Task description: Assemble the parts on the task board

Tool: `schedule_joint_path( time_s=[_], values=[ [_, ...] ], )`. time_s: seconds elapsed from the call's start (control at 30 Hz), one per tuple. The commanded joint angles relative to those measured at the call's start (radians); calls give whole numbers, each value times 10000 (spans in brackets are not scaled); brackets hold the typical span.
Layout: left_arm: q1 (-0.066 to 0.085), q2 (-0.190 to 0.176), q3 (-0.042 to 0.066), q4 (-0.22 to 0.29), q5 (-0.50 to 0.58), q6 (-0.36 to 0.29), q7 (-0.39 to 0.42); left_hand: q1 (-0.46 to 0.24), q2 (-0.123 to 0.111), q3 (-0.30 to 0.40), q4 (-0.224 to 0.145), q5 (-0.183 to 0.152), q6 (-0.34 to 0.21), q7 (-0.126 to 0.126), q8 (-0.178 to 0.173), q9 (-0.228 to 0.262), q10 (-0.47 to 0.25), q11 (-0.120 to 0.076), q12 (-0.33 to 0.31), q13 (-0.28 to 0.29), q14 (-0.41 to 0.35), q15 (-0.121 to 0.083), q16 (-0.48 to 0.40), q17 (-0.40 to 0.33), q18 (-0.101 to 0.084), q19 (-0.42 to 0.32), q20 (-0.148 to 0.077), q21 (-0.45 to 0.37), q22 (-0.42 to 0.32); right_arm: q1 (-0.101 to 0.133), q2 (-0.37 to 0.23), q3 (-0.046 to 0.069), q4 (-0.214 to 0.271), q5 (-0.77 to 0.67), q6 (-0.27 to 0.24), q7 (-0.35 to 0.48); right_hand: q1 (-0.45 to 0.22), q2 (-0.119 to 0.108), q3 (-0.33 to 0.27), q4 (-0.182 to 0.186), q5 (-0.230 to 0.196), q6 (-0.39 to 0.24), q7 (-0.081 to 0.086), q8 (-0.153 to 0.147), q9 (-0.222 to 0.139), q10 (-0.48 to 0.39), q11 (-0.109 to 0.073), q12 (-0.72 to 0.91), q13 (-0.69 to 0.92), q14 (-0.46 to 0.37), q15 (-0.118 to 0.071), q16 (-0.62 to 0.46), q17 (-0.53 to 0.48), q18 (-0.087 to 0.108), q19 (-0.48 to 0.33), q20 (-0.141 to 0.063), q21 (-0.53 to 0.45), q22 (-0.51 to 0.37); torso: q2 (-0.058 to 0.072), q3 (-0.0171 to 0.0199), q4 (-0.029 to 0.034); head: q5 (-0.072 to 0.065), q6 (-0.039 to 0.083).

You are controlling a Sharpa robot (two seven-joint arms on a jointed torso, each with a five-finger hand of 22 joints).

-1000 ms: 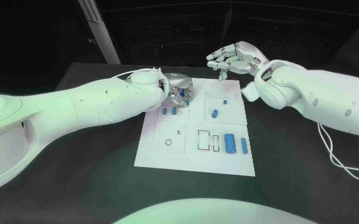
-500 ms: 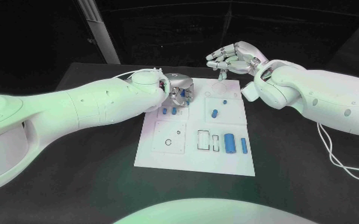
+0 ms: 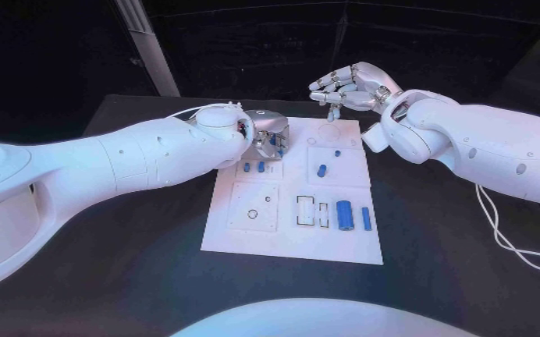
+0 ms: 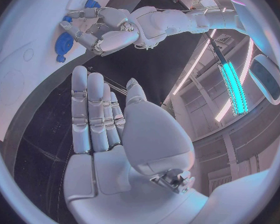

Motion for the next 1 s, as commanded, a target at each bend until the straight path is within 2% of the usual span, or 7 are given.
schedule_joint_path(
  time_s=[0.03, 0.13, 0.23, 0.43, 0.57, 0.77, 1.0],
  values=[
    [-14, -113, -1, 113, -16, -368, 131, -4, 122, 74, -25, -4, 106, -13, 19, 17, 99, -16, 0, 37, 315, -81, 37, -20, -176, 35, -26, 71, 60, 17, 7, 6, 2, 36, 59, 96, 3, 73, 2, 37, 63, -85, 10, 28, 8, -62, 0, 42, -8, -68, 32, -41, -14, 40, -89, 6, -41, -13, -12, 0, 16, -3, 19],
    [-4, -242, 30, 276, 56, -527, 206, -5, 116, 91, -44, -4, 116, -12, 16, 17, 110, -17, -9, 38, 313, -82, 33, -31, -180, 43, -27, 91, 83, 17, 0, 6, 1, 36, 53, 100, 5, 95, 12, 44, 69, -86, 10, 35, 9, -61, -1, 47, -18, -68, 32, -40, -17, 40, -89, 7, -42, -13, -18, 2, 19, 4, 33],
    [16, -376, 125, 465, 209, -599, 236, -14, 99, 105, -62, -5, 114, -7, 6, 14, 109, -11, -27, 35, 312, -80, 33, -34, -182, 47, -27, 101, 97, 17, -12, 6, 2, 36, 46, 103, 5, 95, 12, 44, 69, -86, 10, 35, 9, -61, -1, 47, -18, -68, 32, -40, -17, 40, -89, 7, -42, -13, -13, 3, 19, 4, 76],
    [35, -735, 499, 891, 523, -640, 175, -44, 76, 128, -83, -6, 102, 1, -18, 7, 103, -1, -62, 29, 310, -73, 31, -46, -183, 45, -25, 100, 100, 17, -34, 6, 4, 36, 44, 106, 5, 95, 12, 44, 69, -86, 10, 35, 9, -61, -1, 47, -18, -68, 32, -40, -17, 40, -89, 7, -42, -13, -3, -9, 32, 23, 113],
    [48, -995, 661, 1069, 620, -652, 110, -44, 76, 128, -83, -6, 102, 1, -18, 7, 103, -1, -62, 29, 310, -73, 31, -46, -183, 45, -25, 100, 100, 16, -48, 6, 8, 36, 43, 105, 5, 95, 12, 44, 69, -86, 10, 35, 9, -61, -1, 47, -18, -68, 32, -40, -17, 40, -89, 7, -42, -13, -8, 0, 36, 45, 115],
    [73, -1349, 743, 1198, 863, -493, -11, -70, 57, 136, -92, -7, 105, 6, -28, 5, 112, 3, -77, 28, 309, -68, 29, -53, -187, 48, -22, 112, 116, 16, -61, 6, 8, 36, 47, 103, 5, 95, 12, 44, 69, -86, 10, 35, 9, -61, -1, 47, -18, -68, 32, -40, -17, 40, -89, 7, -42, -13, 1, 1, 14, 69, 123],
    [80, -1713, 757, 1291, 1078, -87, -143, -158, 13, 133, -95, -10, 118, 7, -49, 2, 135, 9, -116, 27, 307, -60, 30, -62, -186, 40, -16, 106, 119, 15, -70, 6, 8, 36, 47, 95, 5, 95, 12, 44, 69, -86, 10, 35, 9, -61, -1, 47, -18, -68, 32, -40, -17, 40, -89, 7, -42, -13, 11, 0, 6, 77, 109]
  ],
)
